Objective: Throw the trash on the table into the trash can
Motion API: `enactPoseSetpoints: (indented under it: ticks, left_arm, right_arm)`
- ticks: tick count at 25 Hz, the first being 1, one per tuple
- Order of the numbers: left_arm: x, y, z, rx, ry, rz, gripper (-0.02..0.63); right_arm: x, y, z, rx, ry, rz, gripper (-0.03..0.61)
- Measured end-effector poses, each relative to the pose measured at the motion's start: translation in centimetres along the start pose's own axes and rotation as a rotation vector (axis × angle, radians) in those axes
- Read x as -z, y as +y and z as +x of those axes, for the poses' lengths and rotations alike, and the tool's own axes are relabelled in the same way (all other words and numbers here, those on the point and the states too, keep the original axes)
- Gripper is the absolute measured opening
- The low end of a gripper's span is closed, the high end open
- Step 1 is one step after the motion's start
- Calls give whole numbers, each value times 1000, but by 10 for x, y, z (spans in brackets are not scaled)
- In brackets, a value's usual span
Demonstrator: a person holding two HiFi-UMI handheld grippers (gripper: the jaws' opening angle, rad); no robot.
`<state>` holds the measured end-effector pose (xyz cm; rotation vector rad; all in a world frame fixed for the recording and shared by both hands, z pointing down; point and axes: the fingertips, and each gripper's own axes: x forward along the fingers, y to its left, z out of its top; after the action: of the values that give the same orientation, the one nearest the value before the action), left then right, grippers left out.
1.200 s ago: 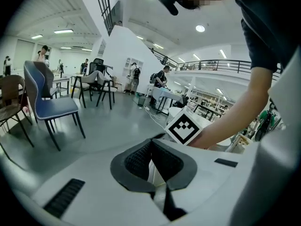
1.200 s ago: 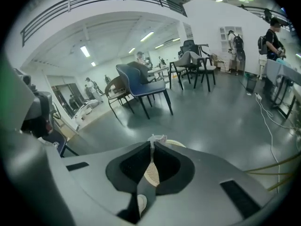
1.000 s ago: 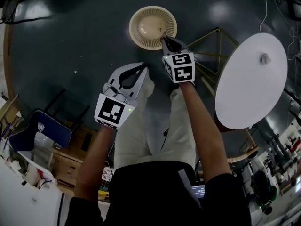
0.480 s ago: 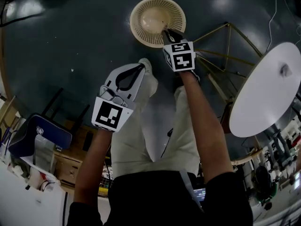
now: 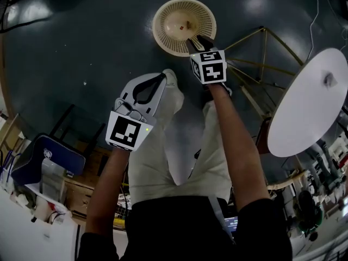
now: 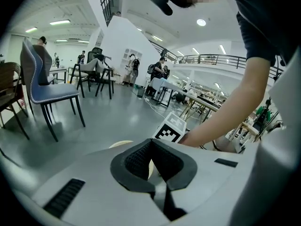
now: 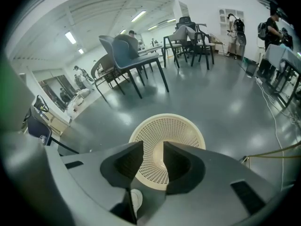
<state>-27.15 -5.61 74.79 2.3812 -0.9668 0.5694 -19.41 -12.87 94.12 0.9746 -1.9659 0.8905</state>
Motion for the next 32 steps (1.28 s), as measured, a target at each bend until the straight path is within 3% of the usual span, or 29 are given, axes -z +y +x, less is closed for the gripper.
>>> enactPoseSetpoints:
  ticks: [6, 10, 22, 27, 32]
  left_arm:
    - [-46, -27, -18, 18, -30, 17, 15]
    - [-74, -41, -36, 21, -40, 33, 15]
    - [-151, -64, -102, -89, -78, -2, 15]
    - [-196, -89, -113, -76, -116, 37, 15]
    - [-238, -126, -121, -50, -164, 15, 15]
  right_arm:
    - [-21, 11, -65, 6, -42, 2, 126]
    - [-38, 26, -110, -7, -73, -9, 86]
    - [-114, 72, -263, -79, -188, -107, 28]
    - [-142, 92, -323, -99, -238, -201, 20]
    - [-163, 97, -386, -128, -306, -193, 18]
